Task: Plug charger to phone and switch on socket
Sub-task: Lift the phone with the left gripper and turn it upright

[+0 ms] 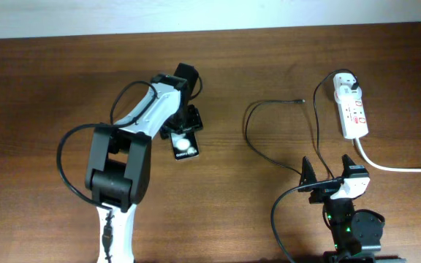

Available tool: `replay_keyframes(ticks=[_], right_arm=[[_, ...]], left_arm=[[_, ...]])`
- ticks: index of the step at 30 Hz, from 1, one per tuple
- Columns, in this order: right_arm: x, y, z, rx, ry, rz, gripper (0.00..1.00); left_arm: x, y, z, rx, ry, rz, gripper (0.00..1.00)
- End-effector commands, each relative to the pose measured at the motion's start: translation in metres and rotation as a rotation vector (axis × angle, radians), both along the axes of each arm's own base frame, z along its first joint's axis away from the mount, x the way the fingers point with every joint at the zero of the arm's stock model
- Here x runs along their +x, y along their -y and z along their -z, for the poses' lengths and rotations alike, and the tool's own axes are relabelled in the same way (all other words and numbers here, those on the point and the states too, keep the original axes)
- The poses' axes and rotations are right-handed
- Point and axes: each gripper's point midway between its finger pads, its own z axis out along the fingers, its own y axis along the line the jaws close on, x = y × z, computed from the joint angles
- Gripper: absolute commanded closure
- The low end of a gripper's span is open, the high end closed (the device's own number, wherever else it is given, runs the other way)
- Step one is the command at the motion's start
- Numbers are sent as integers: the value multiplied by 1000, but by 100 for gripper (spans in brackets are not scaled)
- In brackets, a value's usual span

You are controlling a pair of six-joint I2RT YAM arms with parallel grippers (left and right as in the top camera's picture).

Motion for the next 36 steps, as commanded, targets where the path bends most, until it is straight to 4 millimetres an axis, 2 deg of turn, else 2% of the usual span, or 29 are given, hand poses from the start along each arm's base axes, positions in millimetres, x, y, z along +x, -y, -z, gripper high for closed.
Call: replay_keyframes(ticks=[1,3,5,7,9,15,17,18,19,21,22,24,25,26,28,31,33,34,36], right_arm=[[0,-2,2,3,-4,-8,1],[0,-2,2,3,-4,-8,1],[0,-2,2,3,-4,-8,1],[0,-2,2,3,-4,-8,2],[0,-2,2,3,-4,-8,1],[0,-2,2,3,-4,-8,1],[0,-2,2,3,-4,-8,2],[0,-2,2,3,-4,-8,1],[0,-2,2,3,-4,-8,1],[0,-2,2,3,-4,-8,1],[0,-2,2,3,-4,-8,2],[0,-2,2,3,-4,-8,2],[0,-2,2,3,-4,-8,1],[0,-2,2,3,-4,-8,1],[0,-2,2,3,-4,-8,1],[0,-2,2,3,-4,-8,1],[0,-2,2,3,-4,-8,1],[0,-2,2,3,-4,-7,1],[0,-3,2,4,-4,-13,1]], left_arm=[[23,17,-35,-49,36,16,36],[26,19,-61,-51,41,16,37],[20,17,-94,-46,21,16,37],[15,27,-122,-116,11,19,37],[15,34,-155,-163,44,24,37],[1,32,-248,-237,218,146,38],[-12,28,-283,-255,303,192,40],[-23,24,-310,-269,370,219,41],[-31,21,-325,-278,407,222,41],[-57,11,-369,-306,524,240,41],[-70,6,-384,-314,563,246,41],[-84,0,-384,-311,553,245,42],[-94,-3,-373,-300,509,242,42],[-103,-7,-354,-283,438,237,42],[-112,-10,-321,-253,324,228,42],[-100,-6,-264,-235,221,164,41],[-86,0,-216,-244,183,53,43],[-80,2,-200,-256,182,-21,44],[-71,8,-180,-291,180,-156,45]])
